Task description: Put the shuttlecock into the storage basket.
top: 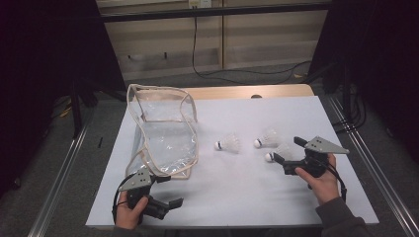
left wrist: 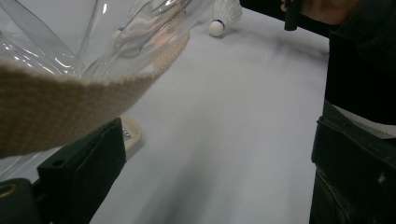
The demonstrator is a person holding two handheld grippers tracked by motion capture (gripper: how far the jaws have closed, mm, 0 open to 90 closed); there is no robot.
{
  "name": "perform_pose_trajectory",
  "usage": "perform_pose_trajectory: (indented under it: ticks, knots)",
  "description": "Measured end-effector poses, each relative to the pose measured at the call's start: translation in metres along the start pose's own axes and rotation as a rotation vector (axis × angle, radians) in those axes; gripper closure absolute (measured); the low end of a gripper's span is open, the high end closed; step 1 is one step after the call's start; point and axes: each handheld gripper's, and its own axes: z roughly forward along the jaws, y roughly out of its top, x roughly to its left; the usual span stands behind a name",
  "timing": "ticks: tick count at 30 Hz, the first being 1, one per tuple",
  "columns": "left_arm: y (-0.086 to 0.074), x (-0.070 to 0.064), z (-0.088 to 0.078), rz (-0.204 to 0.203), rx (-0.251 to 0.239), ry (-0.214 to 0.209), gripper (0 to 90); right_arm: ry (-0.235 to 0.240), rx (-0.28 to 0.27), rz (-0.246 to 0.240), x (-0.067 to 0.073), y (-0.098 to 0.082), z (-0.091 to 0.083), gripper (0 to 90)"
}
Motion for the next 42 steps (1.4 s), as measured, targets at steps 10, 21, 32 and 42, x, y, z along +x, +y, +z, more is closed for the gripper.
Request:
perform_pose_trajectory:
  ticks: [10, 21, 32, 42]
  knots:
    - [0.001, 0.001, -0.001, 0.003, -0.007, -0.004, 3.1, -0.004, 0.027, 0.007, -0.006, 0.011, 0.016, 2.2]
    - [0.000, 0.001, 0.000, 0.002, -0.008, -0.006, 3.0, -0.014, 0.060, 0.050, -0.018, 0.013, 0.029, 5.9]
    - [0.000, 0.001, 0.000, 0.004, -0.009, -0.006, 3.0, -0.001, 0.117, 0.042, -0.024, 0.019, 0.043, 21.1]
    - [0.000, 0.001, 0.000, 0.007, -0.007, -0.009, 3.1, 0.033, 0.177, 0.060, -0.029, 0.022, 0.056, 37.2]
